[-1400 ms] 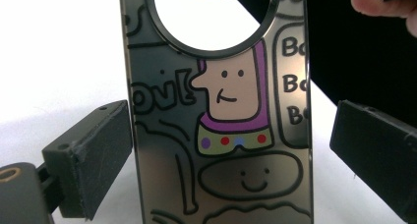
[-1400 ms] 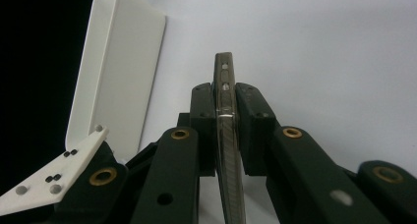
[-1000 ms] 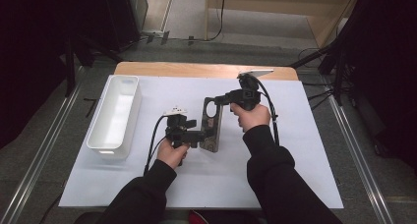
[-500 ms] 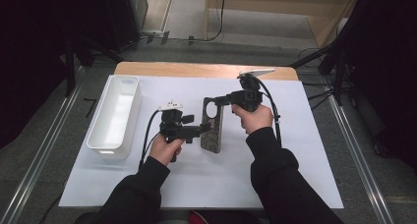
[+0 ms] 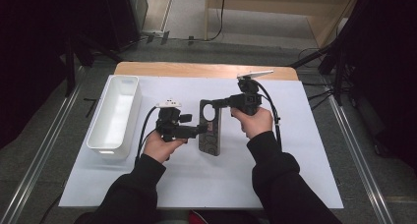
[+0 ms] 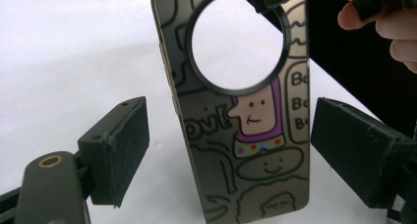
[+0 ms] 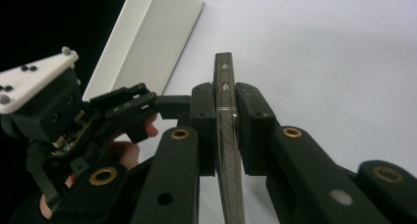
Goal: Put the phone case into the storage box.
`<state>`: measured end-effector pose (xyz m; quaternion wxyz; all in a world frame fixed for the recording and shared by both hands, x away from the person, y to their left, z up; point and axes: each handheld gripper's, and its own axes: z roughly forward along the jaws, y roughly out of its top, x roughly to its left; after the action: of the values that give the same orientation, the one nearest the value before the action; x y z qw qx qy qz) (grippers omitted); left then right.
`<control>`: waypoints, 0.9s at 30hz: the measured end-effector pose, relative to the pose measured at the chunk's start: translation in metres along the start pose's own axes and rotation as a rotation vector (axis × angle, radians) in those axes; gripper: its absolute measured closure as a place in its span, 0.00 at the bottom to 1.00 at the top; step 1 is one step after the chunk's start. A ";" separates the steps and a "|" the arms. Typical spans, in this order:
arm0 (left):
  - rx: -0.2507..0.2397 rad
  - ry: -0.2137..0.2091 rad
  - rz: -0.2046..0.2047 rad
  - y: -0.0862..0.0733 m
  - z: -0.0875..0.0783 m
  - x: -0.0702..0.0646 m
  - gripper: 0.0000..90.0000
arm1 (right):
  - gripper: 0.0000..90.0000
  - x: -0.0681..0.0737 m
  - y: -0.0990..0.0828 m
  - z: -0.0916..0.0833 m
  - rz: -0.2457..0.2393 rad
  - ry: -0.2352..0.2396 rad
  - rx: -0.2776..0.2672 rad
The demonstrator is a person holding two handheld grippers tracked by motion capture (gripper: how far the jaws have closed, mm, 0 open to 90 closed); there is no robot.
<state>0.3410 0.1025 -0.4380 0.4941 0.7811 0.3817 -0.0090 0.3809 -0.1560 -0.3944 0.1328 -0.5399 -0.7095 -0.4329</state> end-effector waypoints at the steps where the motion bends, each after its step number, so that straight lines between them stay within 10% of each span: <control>1: 0.001 0.000 0.001 0.001 -0.001 0.000 0.16 | 0.86 0.000 -0.001 0.000 0.001 0.000 0.003; 27: 0.020 0.057 0.046 0.019 -0.010 0.005 0.19 | 0.86 -0.003 -0.020 -0.003 -0.099 0.080 -0.036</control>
<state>0.3522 0.1085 -0.4202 0.4755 0.7944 0.3773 0.0207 0.3641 -0.1611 -0.4040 0.1300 -0.4888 -0.7214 -0.4730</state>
